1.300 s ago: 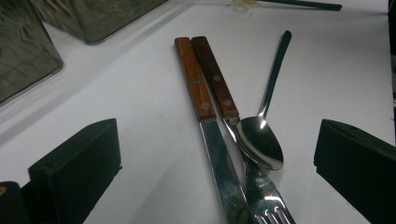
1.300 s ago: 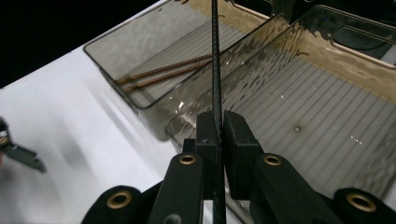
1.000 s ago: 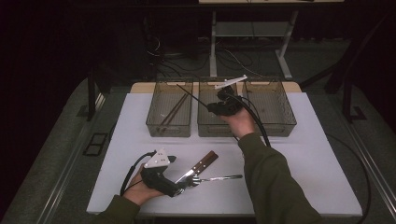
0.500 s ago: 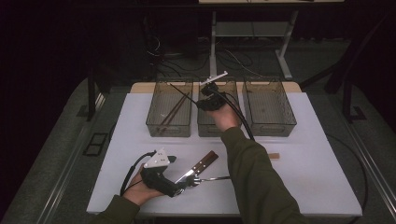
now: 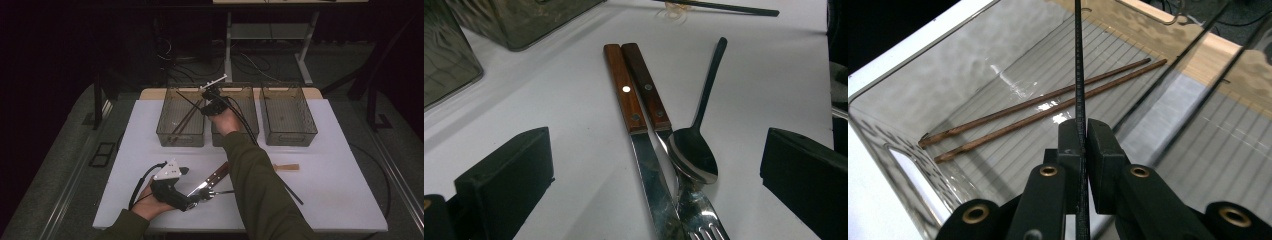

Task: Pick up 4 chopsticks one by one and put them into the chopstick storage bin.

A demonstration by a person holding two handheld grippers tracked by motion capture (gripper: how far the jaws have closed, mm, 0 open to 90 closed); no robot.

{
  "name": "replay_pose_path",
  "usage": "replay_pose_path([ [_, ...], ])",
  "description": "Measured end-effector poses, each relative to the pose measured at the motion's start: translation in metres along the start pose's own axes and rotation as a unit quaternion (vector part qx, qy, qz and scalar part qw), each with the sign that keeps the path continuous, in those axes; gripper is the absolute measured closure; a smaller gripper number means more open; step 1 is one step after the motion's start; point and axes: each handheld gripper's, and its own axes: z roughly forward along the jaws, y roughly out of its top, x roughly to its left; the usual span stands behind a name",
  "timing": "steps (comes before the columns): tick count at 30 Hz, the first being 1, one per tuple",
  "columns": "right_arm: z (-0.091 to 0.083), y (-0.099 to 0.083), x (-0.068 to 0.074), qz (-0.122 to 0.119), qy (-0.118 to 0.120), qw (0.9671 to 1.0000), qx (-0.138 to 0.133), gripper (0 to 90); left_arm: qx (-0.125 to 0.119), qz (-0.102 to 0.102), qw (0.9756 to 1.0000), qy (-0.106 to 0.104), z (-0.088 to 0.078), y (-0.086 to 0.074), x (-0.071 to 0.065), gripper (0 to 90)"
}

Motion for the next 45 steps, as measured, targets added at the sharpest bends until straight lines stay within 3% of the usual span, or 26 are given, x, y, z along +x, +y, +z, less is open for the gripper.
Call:
replay_pose_path([
  [13, 0.014, 0.008, 0.020, -0.016, -0.001, 0.9999, 0.005, 85.1, -0.003, -0.003, 1.0000, -0.002, 0.001, 0.000, 0.000, 0.0],
  [28, 0.023, 0.009, 0.034, -0.017, 0.003, 0.9998, 0.008, 84.0, -0.002, -0.005, 1.0000, -0.005, 0.001, 0.000, -0.001, 0.0],
  [36, 0.024, 0.010, 0.040, -0.041, 0.019, 0.9990, -0.001, 65.8, -0.001, -0.003, 1.0000, -0.005, 0.001, 0.000, -0.001, 0.0],
  [45, 0.001, 0.006, 0.032, -0.031, 0.032, 0.9988, -0.017, 44.5, -0.002, -0.007, 1.0000, -0.003, -0.001, -0.001, -0.001, 0.0],
])
